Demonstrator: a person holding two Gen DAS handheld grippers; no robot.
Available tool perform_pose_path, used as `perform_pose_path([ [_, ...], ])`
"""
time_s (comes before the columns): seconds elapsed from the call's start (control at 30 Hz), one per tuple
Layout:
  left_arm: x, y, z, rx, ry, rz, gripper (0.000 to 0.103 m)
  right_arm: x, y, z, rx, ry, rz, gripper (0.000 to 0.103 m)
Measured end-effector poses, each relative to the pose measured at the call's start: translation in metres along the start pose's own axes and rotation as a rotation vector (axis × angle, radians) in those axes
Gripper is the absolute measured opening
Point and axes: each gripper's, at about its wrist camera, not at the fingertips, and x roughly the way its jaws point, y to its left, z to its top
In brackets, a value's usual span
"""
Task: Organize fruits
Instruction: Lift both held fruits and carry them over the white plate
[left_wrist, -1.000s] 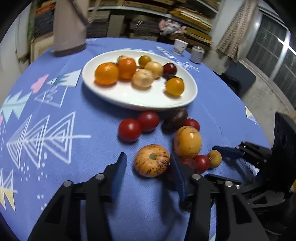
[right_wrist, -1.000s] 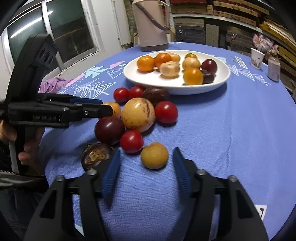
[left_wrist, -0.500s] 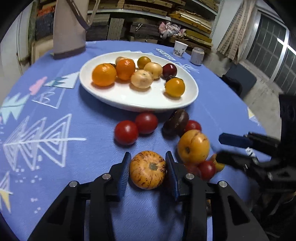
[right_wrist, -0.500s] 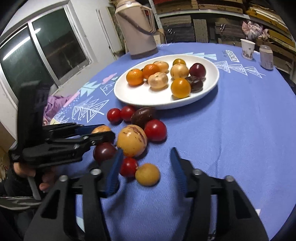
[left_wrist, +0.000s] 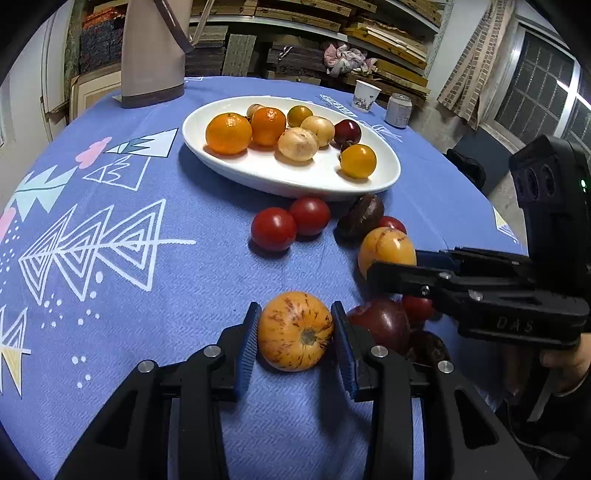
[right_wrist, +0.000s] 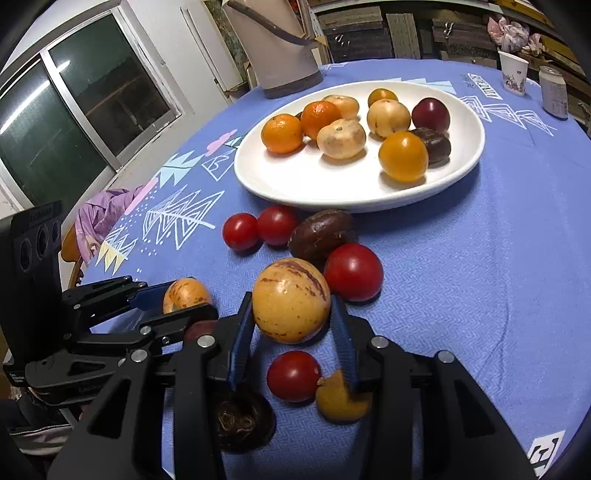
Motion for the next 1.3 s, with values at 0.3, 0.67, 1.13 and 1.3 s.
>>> perform_pose_path([
  [0.3, -0.006, -0.003, -0.002, 0.033, 0.005, 0.033, 0.038, -0.026, -0.004, -0.003, 0.015, -0.059, 0.045, 0.039],
  [0.67, -0.036, 0.011, 0.024, -0.013, -0.069, 0.033, 0.038, -0.07, -0.018, 0.005, 0.012, -0.165, 0.015, 0.039],
  [1.13, -0.019, 0.009, 0.12, 0.011, -0.152, 0.043, 0.038, -0.083, -0.03, 0.076, -0.05, -0.261, -0.046, 0.039],
  [1.3, 0.013, 0.014, 0.145, -0.001, -0.127, 0.056, 0.038, -0.051, -0.038, 0.109, -0.052, -0.228, -0.074, 0.039],
])
